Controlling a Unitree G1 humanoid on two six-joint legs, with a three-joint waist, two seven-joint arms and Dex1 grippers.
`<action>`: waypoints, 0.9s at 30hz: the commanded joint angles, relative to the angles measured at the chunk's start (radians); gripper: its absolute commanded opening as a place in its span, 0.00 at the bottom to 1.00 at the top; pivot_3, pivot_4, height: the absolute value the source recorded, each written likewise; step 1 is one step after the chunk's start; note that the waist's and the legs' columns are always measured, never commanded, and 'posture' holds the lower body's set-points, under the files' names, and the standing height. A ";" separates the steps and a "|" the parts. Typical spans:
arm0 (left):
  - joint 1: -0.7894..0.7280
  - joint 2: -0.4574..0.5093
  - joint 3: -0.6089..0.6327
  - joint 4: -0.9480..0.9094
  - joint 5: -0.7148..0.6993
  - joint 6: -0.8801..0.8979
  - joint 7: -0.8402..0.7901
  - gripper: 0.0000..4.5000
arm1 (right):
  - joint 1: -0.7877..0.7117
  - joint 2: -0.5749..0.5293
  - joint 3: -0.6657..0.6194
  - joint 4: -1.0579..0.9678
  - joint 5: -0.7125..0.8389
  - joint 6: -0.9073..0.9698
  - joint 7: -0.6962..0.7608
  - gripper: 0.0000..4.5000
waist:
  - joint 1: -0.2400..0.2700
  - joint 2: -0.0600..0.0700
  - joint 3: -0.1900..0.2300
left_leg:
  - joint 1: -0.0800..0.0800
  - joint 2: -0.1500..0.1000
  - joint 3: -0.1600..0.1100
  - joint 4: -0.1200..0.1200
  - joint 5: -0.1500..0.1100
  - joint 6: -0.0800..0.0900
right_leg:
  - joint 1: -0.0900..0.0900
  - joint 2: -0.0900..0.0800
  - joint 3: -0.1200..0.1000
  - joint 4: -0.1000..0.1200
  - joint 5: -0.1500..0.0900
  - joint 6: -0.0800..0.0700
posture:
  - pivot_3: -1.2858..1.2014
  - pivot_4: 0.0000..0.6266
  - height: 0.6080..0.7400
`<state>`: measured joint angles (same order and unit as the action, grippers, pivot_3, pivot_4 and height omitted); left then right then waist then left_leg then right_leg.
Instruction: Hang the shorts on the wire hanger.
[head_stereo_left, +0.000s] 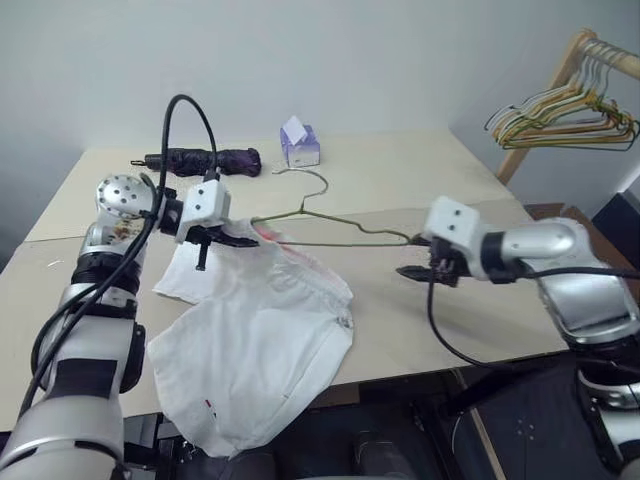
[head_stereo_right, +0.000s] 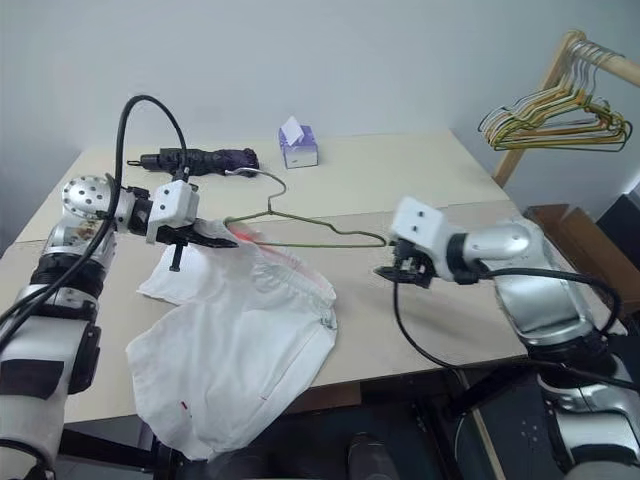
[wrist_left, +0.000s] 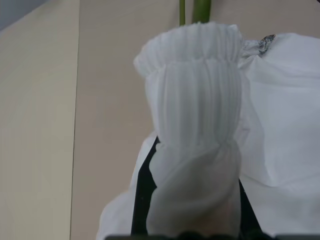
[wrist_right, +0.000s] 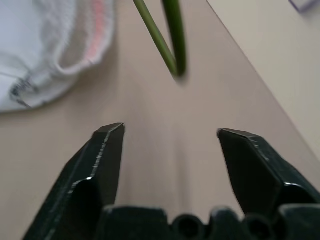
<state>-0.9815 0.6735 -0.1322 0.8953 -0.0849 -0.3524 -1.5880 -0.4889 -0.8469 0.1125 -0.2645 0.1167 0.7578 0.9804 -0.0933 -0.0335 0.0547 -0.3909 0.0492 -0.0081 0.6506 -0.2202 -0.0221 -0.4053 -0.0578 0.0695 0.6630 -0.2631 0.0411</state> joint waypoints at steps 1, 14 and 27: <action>-0.001 0.015 0.039 -0.055 -0.031 0.036 0.018 0.00 | 0.080 -0.001 -0.096 -0.027 0.046 0.008 -0.032 1.00 | -0.002 0.000 0.000 | 0.000 0.000 0.000 0.000 0.000 0.000 | 0.000 0.000 0.000 0.000 0.000 0.000 | 0.49 0.00 1.00; 0.046 0.008 0.055 -0.114 -0.036 0.085 0.047 0.00 | 0.137 0.477 -0.002 0.072 0.163 0.100 -0.292 1.00 | -0.023 -0.001 -0.001 | 0.001 0.000 -0.002 0.000 0.000 0.000 | 0.001 0.001 0.000 0.001 0.000 0.000 | 0.49 0.00 1.00; 0.064 0.014 0.058 -0.151 -0.041 0.104 0.057 0.00 | 0.111 0.616 0.039 0.181 0.186 0.085 -0.363 0.50 | -0.028 -0.001 -0.001 | 0.000 0.000 -0.005 0.000 0.000 0.000 | 0.001 0.001 -0.001 0.001 0.000 0.000 | 0.50 0.00 1.00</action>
<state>-0.9033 0.6741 -0.0996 0.7747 -0.1051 -0.2510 -1.5406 -0.3667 -0.2445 0.1775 -0.0535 0.2648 0.8458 0.6255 -0.1215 -0.0344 0.0537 -0.3904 0.0489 -0.0130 0.6507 -0.2202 -0.0220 -0.4042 -0.0571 0.0681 0.6646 -0.2631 0.0411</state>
